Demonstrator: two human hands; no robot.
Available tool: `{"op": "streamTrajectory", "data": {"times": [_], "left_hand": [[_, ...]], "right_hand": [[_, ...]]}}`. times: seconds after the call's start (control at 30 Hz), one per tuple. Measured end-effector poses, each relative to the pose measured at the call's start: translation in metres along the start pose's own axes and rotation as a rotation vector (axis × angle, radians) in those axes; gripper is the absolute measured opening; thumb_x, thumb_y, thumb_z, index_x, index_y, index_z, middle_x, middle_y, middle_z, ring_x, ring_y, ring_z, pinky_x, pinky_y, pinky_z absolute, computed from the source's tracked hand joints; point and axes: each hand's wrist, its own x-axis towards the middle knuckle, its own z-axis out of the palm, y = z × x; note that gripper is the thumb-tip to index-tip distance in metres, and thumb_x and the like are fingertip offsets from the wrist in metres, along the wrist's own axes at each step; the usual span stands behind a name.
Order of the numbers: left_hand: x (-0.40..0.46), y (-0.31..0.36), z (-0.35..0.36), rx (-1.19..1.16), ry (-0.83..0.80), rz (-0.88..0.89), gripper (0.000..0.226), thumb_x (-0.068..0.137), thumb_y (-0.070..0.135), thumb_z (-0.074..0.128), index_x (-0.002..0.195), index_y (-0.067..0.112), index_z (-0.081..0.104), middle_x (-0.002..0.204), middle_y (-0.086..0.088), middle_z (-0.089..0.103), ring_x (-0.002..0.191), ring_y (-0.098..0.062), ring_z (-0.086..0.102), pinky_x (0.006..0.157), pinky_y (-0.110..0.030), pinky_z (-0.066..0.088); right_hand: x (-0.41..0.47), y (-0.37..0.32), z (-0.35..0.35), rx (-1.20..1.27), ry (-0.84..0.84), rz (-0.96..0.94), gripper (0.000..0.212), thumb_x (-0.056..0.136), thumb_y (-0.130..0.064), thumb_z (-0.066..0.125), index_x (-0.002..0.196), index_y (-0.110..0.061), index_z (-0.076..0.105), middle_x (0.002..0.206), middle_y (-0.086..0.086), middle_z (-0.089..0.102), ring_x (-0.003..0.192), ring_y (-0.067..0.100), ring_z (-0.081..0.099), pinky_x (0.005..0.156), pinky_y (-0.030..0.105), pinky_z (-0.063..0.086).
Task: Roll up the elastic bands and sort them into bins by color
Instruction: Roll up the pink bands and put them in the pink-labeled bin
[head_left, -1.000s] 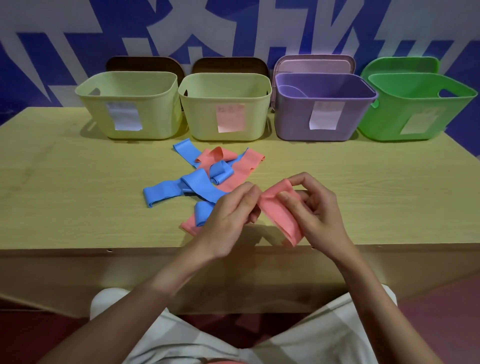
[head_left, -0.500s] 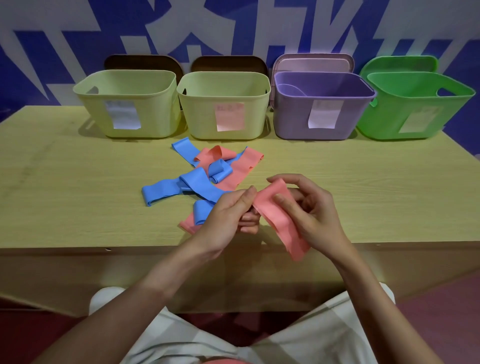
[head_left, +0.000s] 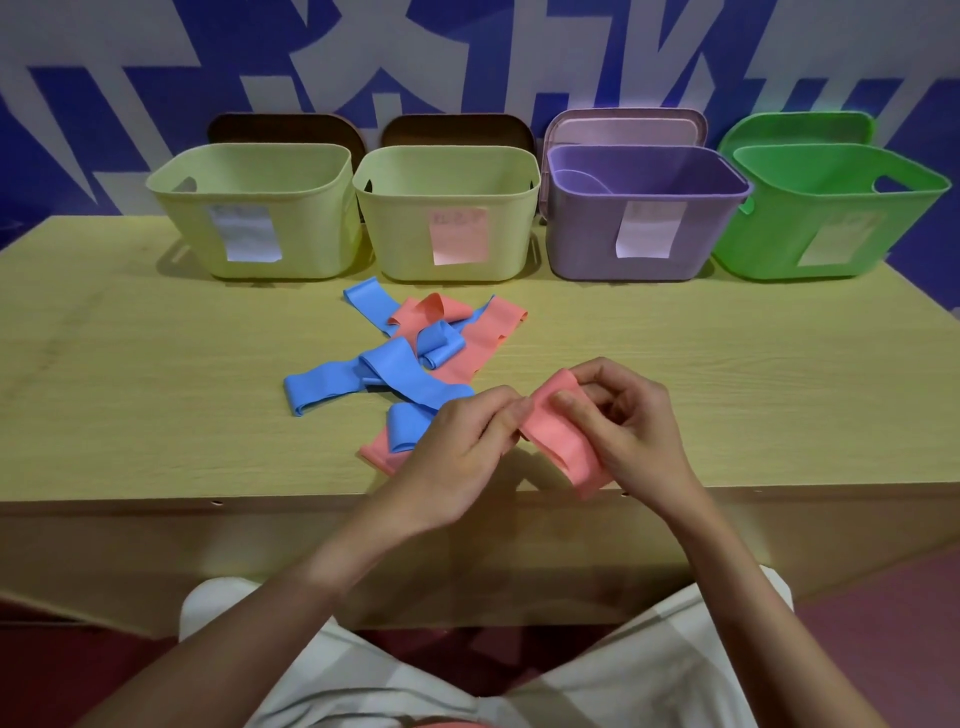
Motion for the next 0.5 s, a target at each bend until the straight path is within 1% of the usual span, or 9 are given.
{"op": "streamTrajectory", "data": {"times": [0.07, 0.13, 0.2, 0.27, 0.33, 0.37, 0.4, 0.5], "left_hand": [[-0.001, 0.0, 0.002, -0.002, 0.024, -0.006, 0.038, 0.097, 0.034, 0.037, 0.069, 0.008, 0.042, 0.061, 0.001, 0.037, 0.058, -0.01, 0.036, 0.057, -0.031, 0.033], [0.0, -0.001, 0.004, -0.017, 0.056, -0.032, 0.039, 0.098, 0.034, 0.035, 0.071, 0.006, 0.041, 0.061, 0.009, 0.036, 0.058, -0.009, 0.035, 0.057, -0.035, 0.035], [0.001, -0.001, 0.005, -0.029, 0.078, -0.053, 0.039, 0.101, 0.031, 0.034, 0.071, 0.007, 0.04, 0.058, 0.014, 0.036, 0.057, -0.007, 0.035, 0.056, -0.037, 0.037], [0.003, 0.0, 0.005, -0.08, 0.077, -0.088, 0.038, 0.102, 0.027, 0.034, 0.07, 0.008, 0.037, 0.054, 0.014, 0.036, 0.054, -0.004, 0.033, 0.055, -0.03, 0.035], [0.006, 0.003, 0.005, -0.21, 0.066, -0.166, 0.037, 0.103, 0.025, 0.034, 0.069, 0.011, 0.034, 0.05, 0.014, 0.031, 0.048, -0.003, 0.028, 0.05, -0.021, 0.03], [0.007, 0.005, 0.005, -0.301, 0.063, -0.215, 0.036, 0.103, 0.024, 0.034, 0.069, 0.012, 0.033, 0.049, 0.013, 0.028, 0.046, -0.003, 0.025, 0.048, -0.019, 0.027], [0.008, 0.007, 0.004, -0.396, 0.061, -0.256, 0.035, 0.102, 0.023, 0.034, 0.069, 0.012, 0.031, 0.05, 0.014, 0.025, 0.045, -0.004, 0.022, 0.046, -0.018, 0.024], [0.009, 0.011, 0.004, -0.594, 0.058, -0.323, 0.037, 0.102, 0.021, 0.034, 0.067, 0.012, 0.033, 0.05, 0.008, 0.023, 0.043, -0.005, 0.019, 0.043, -0.017, 0.021]], "right_hand": [[0.0, 0.0, 0.002, 0.033, -0.008, 0.005, 0.01, 0.086, -0.022, 0.066, 0.09, -0.013, 0.064, 0.062, 0.018, 0.061, 0.053, 0.01, 0.049, 0.048, 0.018, 0.035], [0.0, 0.001, 0.003, 0.06, -0.029, 0.011, 0.013, 0.087, -0.026, 0.066, 0.094, -0.016, 0.063, 0.064, 0.02, 0.061, 0.054, 0.012, 0.05, 0.048, 0.019, 0.036], [-0.001, 0.001, 0.003, 0.075, -0.059, 0.028, 0.013, 0.087, -0.026, 0.064, 0.098, -0.019, 0.064, 0.07, 0.015, 0.067, 0.058, 0.011, 0.054, 0.051, 0.02, 0.038], [-0.001, 0.002, 0.001, 0.063, -0.079, 0.031, 0.01, 0.088, -0.027, 0.063, 0.095, -0.021, 0.068, 0.072, 0.005, 0.069, 0.062, 0.009, 0.056, 0.054, 0.019, 0.039], [0.0, 0.001, 0.0, 0.034, -0.08, 0.008, 0.01, 0.086, -0.033, 0.063, 0.088, -0.025, 0.07, 0.07, -0.003, 0.067, 0.061, 0.007, 0.054, 0.053, 0.02, 0.037], [0.001, 0.001, 0.0, 0.018, -0.073, -0.003, 0.012, 0.085, -0.034, 0.063, 0.087, -0.025, 0.07, 0.069, -0.002, 0.067, 0.061, 0.008, 0.054, 0.052, 0.021, 0.037], [0.002, 0.001, -0.001, 0.008, -0.063, -0.01, 0.013, 0.084, -0.034, 0.064, 0.088, -0.023, 0.07, 0.069, 0.003, 0.068, 0.06, 0.011, 0.054, 0.052, 0.022, 0.036], [0.006, -0.001, -0.002, 0.032, -0.036, -0.009, 0.02, 0.082, -0.033, 0.067, 0.098, -0.02, 0.067, 0.068, 0.02, 0.066, 0.058, 0.017, 0.051, 0.051, 0.025, 0.036]]}}
